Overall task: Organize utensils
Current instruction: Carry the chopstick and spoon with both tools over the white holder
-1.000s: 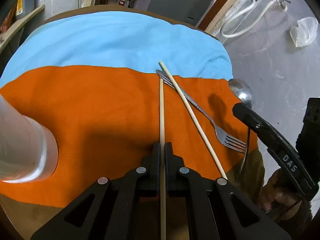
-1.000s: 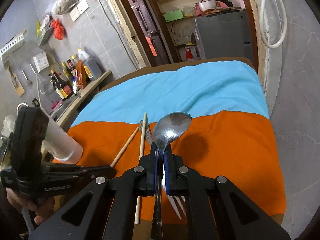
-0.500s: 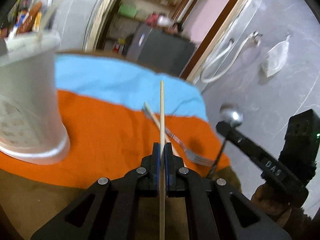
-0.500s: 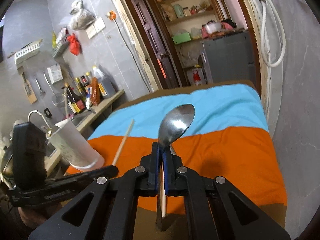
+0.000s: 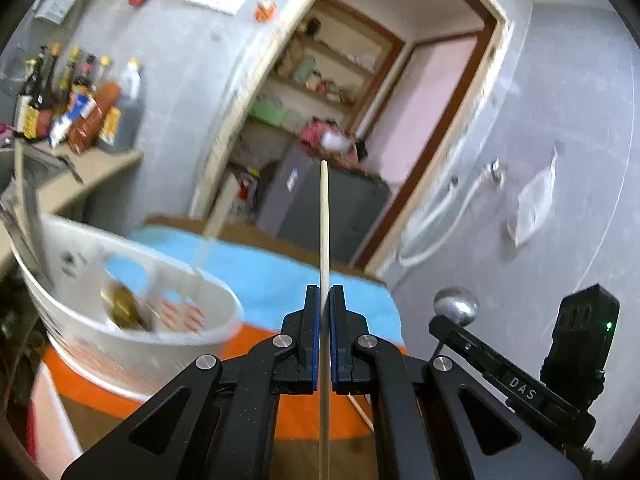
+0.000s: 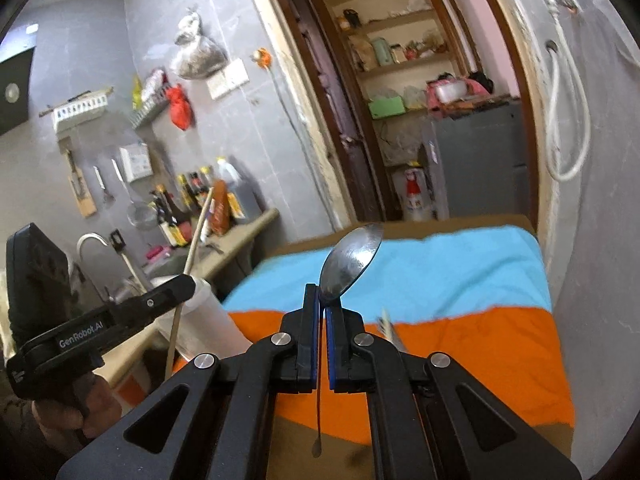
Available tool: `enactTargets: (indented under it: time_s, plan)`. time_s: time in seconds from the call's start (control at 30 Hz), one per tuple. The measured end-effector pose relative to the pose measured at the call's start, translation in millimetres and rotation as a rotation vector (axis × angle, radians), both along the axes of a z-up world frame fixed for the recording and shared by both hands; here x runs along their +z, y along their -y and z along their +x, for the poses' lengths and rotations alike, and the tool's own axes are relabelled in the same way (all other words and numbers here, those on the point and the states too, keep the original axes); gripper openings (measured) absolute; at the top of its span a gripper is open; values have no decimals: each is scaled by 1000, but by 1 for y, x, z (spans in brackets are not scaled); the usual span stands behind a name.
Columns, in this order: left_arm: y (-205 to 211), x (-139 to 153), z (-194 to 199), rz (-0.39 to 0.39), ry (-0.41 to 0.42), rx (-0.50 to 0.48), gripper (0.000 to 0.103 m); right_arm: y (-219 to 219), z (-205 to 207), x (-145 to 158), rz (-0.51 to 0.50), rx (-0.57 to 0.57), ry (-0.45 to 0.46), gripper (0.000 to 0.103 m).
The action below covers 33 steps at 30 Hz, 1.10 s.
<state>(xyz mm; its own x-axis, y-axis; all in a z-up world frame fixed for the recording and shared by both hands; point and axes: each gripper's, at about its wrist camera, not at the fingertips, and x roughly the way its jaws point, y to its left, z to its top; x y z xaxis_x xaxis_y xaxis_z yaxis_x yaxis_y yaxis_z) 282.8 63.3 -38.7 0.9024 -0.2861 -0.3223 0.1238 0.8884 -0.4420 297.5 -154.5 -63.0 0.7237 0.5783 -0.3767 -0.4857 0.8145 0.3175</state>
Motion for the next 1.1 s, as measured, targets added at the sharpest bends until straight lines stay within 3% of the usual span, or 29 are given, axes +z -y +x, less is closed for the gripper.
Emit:
enactTargets:
  time_s: [0.27,0.53,0.87,1.1]
  plan:
    - [-94,35,-4,-61,107,153,2,-51,6,48,96,78,118,1]
    - [-169,31,6,-113,184,259,2,-119,20,64,143,150,234,1]
    - [-179,1,14,-41,216,323,2,-143,25,25,93,132,213,1]
    - [-163,-9,10,50,273,344,2,-148,26,3,52,120,204,2]
